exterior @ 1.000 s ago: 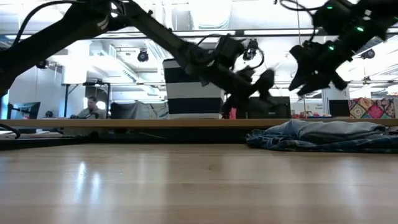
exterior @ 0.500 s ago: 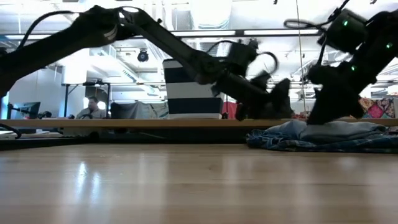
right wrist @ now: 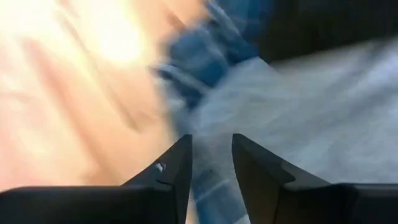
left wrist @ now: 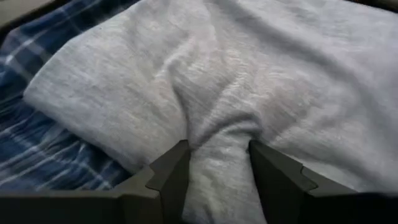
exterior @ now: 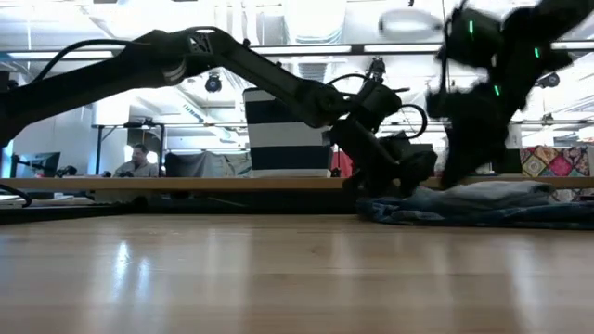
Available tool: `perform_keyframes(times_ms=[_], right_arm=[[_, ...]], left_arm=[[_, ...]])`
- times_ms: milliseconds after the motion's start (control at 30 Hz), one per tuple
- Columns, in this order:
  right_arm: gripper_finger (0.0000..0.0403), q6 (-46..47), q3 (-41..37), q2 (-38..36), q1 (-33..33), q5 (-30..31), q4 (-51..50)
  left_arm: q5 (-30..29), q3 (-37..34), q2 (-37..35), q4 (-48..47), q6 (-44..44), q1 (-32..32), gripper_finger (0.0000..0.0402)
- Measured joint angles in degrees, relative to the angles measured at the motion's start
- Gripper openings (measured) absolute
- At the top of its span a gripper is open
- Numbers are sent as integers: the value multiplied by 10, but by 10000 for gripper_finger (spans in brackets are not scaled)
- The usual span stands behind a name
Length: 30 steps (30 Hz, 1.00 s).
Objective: Fold Laundry from Bin
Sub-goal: Stack the gray shirt on top of the blue patterned pants
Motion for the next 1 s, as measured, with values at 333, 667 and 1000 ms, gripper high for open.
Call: perform_keyframes(times_ms=[333, 667, 1000], right_arm=[[125, 34, 56, -96, 8, 98, -151], [114, 194, -41, -123, -77, 66, -237], [109, 96, 17, -95, -155, 16, -214]], left_arm=[[-21, 58, -31, -73, 40, 0, 105], [-21, 58, -72, -103, 39, -32, 74], [-66, 58, -212, -167, 68, -34, 37]])
